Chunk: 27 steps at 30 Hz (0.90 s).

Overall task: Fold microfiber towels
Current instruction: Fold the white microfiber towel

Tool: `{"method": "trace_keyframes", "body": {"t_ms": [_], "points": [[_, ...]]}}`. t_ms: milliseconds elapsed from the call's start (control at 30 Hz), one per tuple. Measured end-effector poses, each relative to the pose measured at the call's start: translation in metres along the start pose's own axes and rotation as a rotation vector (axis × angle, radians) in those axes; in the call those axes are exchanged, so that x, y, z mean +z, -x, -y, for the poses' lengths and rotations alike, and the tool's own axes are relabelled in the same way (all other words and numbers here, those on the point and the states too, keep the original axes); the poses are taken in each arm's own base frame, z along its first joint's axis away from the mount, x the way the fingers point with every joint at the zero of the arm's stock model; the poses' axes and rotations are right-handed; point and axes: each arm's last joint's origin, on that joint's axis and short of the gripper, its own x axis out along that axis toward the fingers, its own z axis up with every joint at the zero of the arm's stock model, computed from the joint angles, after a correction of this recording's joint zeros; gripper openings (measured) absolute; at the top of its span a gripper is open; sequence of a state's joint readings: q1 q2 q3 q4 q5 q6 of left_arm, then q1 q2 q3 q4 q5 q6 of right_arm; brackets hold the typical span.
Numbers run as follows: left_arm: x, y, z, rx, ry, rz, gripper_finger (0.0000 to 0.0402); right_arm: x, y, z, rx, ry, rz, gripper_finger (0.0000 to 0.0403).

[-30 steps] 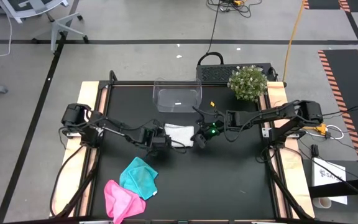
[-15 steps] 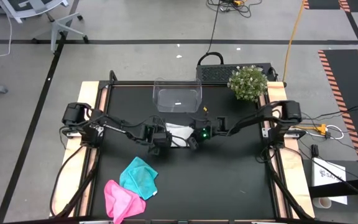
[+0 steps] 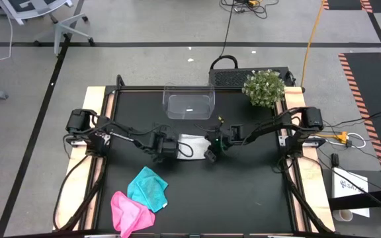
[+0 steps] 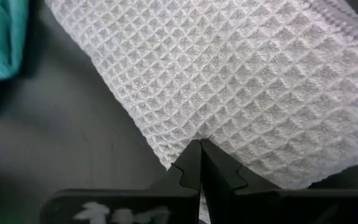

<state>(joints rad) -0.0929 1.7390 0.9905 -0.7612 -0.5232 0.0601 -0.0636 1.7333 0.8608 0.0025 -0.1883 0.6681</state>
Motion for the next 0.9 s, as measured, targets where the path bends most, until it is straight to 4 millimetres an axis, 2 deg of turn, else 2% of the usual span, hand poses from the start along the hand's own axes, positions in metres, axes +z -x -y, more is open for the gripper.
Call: {"method": "trace_keyframes", "body": {"t_ms": [100,200,300,367,467,533,700,900], "points": [[-0.003,0.002,0.002,-0.007,0.051,-0.019,0.0076,-0.005,0.008,-0.003,-0.003,0.011,-0.037,0.0000],[0.003,0.015,0.001,-0.032,0.118,0.055,0.0076,-0.008,0.015,-0.009,0.004,0.023,-0.061,0.0000],[0.014,0.037,-0.006,-0.036,0.202,0.207,0.0076,-0.006,0.021,-0.014,0.029,0.031,-0.023,0.0000],[0.026,0.054,-0.015,-0.071,0.313,0.398,0.0076,-0.004,0.026,-0.017,0.028,0.036,0.016,0.0000],[0.042,0.068,-0.026,-0.170,0.417,0.641,0.0076,-0.001,0.030,-0.017,0.018,0.037,0.052,0.0000],[0.048,0.065,-0.027,-0.202,0.440,0.703,0.0076,0.000,0.030,-0.015,0.011,0.034,0.050,0.0000],[0.058,0.034,-0.019,-0.251,0.485,0.635,0.0076,0.001,0.031,-0.012,-0.045,0.025,0.079,0.0000],[0.074,0.021,-0.013,-0.306,0.556,0.704,0.0076,0.003,0.031,-0.010,-0.115,0.025,0.142,0.0000]]}}
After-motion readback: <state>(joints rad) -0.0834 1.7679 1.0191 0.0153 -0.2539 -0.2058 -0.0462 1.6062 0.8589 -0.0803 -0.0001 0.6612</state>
